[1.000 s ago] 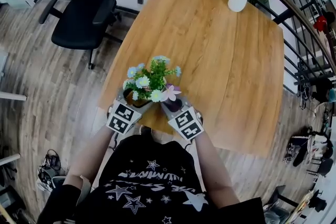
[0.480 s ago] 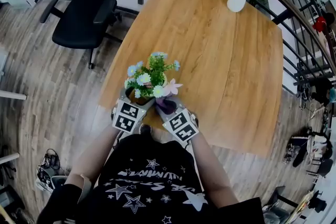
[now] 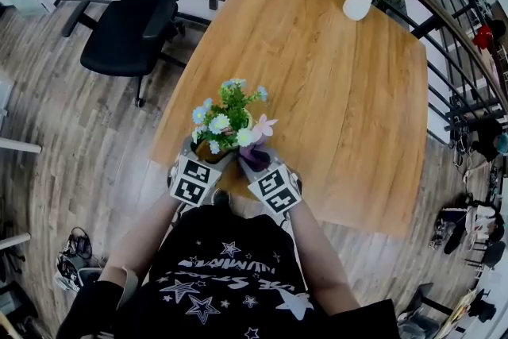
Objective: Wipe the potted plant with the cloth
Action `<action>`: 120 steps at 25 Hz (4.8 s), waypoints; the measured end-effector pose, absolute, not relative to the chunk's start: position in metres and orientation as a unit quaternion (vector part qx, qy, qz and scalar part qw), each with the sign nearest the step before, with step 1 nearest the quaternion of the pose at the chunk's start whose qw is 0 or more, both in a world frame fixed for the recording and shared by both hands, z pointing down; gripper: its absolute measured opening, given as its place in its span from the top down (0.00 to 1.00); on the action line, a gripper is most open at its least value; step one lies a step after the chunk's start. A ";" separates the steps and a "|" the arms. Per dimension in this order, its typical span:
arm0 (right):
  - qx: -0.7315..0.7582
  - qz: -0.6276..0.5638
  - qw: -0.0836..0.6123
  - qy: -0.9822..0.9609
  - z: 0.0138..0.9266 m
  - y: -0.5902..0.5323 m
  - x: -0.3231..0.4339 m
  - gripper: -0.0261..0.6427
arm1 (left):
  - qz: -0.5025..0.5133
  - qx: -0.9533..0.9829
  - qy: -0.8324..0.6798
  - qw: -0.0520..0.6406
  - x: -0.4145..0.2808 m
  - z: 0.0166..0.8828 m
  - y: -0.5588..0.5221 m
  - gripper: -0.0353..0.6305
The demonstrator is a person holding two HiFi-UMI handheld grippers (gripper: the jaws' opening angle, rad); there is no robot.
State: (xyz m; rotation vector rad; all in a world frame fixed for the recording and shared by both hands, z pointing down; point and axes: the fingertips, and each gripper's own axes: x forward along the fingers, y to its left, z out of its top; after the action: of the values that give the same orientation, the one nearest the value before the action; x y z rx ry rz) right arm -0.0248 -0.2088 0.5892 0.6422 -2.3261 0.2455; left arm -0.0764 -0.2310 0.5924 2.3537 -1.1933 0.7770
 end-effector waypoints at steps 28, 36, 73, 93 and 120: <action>0.289 0.109 0.354 -0.883 0.587 -0.229 -0.003 0.83 | 0.353 0.931 -0.094 -0.009 -0.103 0.598 -0.247 0.15; 0.284 0.114 0.356 -0.883 0.593 -0.228 -0.001 0.83 | 0.405 0.910 0.032 -0.087 -0.089 0.615 -0.261 0.15; 0.278 0.140 0.323 -0.894 0.592 -0.207 -0.011 0.83 | 0.383 0.854 -0.339 0.093 -0.055 0.618 -0.262 0.16; 0.306 0.136 0.331 -0.882 0.594 -0.220 0.006 0.83 | 0.371 0.832 -0.392 0.130 -0.056 0.614 -0.236 0.25; 0.364 0.134 0.338 -0.858 0.593 -0.269 0.040 0.83 | 0.395 0.893 -0.216 0.031 -0.063 0.620 -0.247 0.20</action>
State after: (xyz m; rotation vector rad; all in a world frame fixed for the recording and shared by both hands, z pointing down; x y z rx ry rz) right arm 0.0401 -0.2692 0.5931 0.9480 -2.2345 0.3493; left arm -0.0625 -0.2470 0.6202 2.7510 -0.6653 1.2159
